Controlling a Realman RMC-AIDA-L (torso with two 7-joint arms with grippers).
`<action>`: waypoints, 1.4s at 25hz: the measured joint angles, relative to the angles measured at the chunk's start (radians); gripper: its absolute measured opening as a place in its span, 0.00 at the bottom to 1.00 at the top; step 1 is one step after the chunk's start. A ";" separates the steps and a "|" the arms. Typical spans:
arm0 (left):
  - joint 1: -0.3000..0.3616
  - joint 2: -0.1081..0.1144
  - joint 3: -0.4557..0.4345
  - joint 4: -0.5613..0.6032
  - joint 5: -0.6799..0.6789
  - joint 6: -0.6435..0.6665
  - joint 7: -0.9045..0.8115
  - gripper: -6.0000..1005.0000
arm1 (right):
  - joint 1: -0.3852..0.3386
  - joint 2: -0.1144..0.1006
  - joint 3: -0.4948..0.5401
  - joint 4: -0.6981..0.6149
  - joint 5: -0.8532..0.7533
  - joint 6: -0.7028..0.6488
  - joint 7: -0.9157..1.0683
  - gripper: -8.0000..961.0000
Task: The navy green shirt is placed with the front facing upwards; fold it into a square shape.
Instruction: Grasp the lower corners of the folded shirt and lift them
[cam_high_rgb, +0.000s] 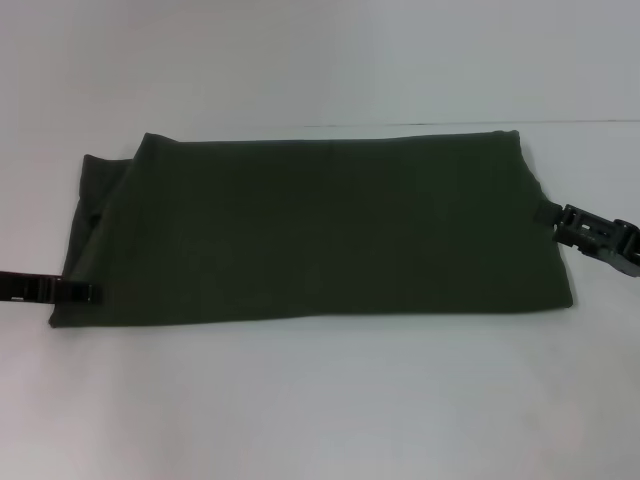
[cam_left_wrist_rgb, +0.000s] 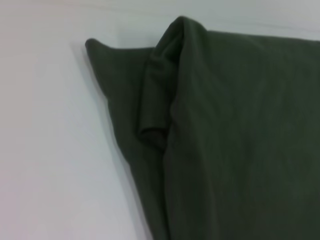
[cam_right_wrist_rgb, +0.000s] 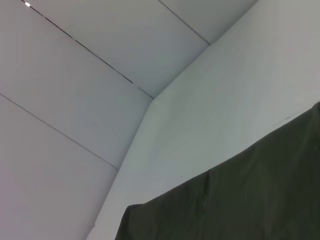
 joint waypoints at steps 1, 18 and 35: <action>0.000 0.000 0.002 0.000 0.005 0.000 -0.003 0.64 | 0.001 0.000 0.000 0.000 0.000 0.000 -0.001 0.96; -0.008 -0.001 0.033 0.002 0.046 -0.003 -0.026 0.63 | 0.010 0.009 -0.002 -0.006 -0.016 0.017 -0.001 0.96; -0.026 0.000 0.075 0.006 0.078 -0.007 -0.067 0.62 | 0.015 0.009 0.000 -0.007 -0.015 0.024 -0.003 0.96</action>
